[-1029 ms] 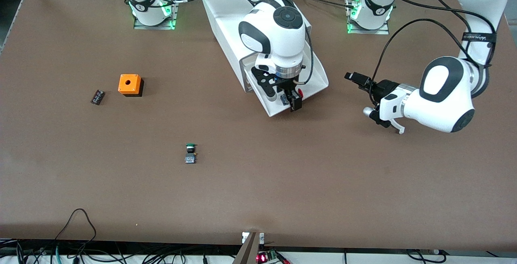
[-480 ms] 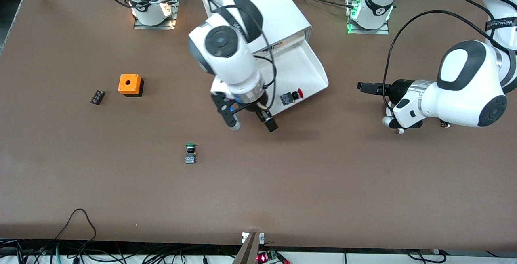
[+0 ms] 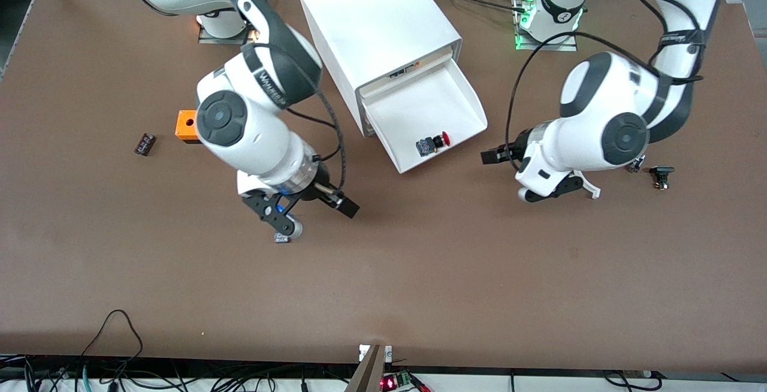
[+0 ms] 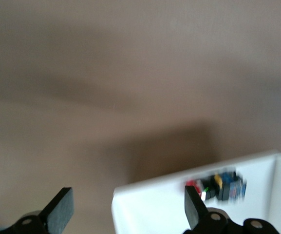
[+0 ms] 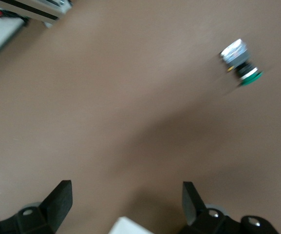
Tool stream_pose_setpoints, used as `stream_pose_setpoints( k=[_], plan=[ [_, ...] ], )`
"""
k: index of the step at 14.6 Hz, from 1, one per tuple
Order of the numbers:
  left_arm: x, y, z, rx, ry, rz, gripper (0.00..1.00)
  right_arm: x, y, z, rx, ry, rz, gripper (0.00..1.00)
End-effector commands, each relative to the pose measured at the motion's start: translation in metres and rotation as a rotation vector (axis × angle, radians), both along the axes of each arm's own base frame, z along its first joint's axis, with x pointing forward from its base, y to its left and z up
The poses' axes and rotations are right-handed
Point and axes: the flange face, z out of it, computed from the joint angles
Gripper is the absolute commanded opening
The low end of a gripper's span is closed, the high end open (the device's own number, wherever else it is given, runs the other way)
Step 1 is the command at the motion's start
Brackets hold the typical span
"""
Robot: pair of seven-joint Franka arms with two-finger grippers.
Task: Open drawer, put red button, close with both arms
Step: 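Push the drawer shut with the left gripper while the right gripper withdraws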
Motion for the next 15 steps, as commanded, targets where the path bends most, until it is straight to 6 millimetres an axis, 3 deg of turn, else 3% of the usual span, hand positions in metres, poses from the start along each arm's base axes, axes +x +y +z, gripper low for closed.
stream_pose_setpoints(
  k=[1, 3, 6, 8, 11, 15],
  plan=[
    [0.001, -0.023, -0.025, 0.079, -0.066, 0.028, 1.00, 0.011, -0.060, -0.011, -0.035, 0.017, 0.180, 1.00],
    [-0.007, -0.044, -0.041, 0.094, -0.089, 0.074, 1.00, 0.015, -0.108, -0.020, -0.074, -0.014, 0.240, 1.00],
    [-0.026, -0.073, -0.061, 0.111, -0.124, 0.105, 1.00, -0.002, -0.165, -0.049, -0.125, -0.110, 0.409, 1.00],
    [-0.039, -0.088, -0.074, 0.107, -0.138, 0.117, 1.00, -0.012, -0.199, -0.058, -0.153, -0.160, 0.483, 1.00],
    [-0.053, -0.097, -0.082, 0.109, -0.148, 0.120, 1.00, -0.017, -0.237, -0.045, -0.180, -0.180, 0.547, 1.00],
    [-0.081, -0.117, -0.090, 0.127, -0.126, 0.090, 1.00, -0.036, -0.272, 0.004, -0.194, -0.213, 0.620, 1.00]
  ],
)
